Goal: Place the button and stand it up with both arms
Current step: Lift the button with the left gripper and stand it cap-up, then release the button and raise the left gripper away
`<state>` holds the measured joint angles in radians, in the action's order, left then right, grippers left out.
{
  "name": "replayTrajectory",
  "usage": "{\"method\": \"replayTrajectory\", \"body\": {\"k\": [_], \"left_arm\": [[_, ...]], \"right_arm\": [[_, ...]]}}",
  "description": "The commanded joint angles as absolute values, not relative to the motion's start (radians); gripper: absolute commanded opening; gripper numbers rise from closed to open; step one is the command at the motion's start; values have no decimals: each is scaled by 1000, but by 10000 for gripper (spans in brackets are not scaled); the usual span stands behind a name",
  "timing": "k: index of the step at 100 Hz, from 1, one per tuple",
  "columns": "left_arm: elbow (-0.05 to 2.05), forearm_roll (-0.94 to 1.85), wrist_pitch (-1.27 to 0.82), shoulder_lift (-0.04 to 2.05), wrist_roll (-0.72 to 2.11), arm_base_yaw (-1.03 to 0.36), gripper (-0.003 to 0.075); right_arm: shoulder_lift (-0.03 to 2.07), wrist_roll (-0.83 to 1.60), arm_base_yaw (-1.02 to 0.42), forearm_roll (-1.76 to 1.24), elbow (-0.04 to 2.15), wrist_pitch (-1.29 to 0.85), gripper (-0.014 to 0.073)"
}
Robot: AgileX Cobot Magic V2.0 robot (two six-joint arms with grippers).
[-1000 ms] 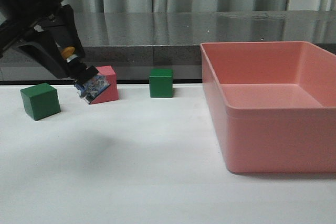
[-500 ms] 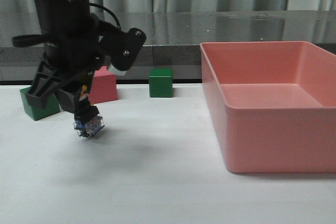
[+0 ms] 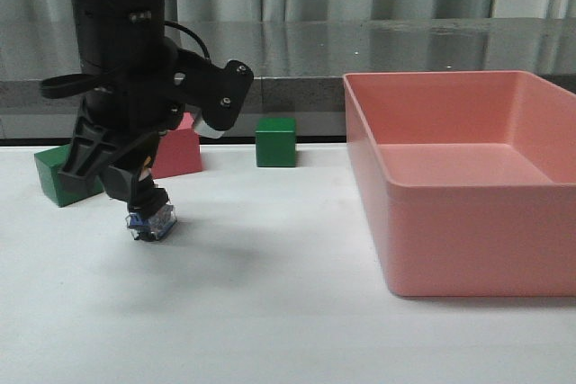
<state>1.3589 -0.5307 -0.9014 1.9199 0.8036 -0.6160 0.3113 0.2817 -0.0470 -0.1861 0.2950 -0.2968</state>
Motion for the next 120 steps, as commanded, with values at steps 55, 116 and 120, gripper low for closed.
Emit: {"method": "replayTrajectory", "body": {"k": [55,116,120], "left_arm": [[1477,-390,-1052,1767,746,-532,541],[1200,374,-819,1313,990,-72,-20],[1140,388,-766,1270,990,-70,-20]], "right_arm": [[315,283,-42,-194,325,-217,-76],[315,283,-42,-194,325,-217,-76],[315,283,-42,-194,325,-217,-76]]}}
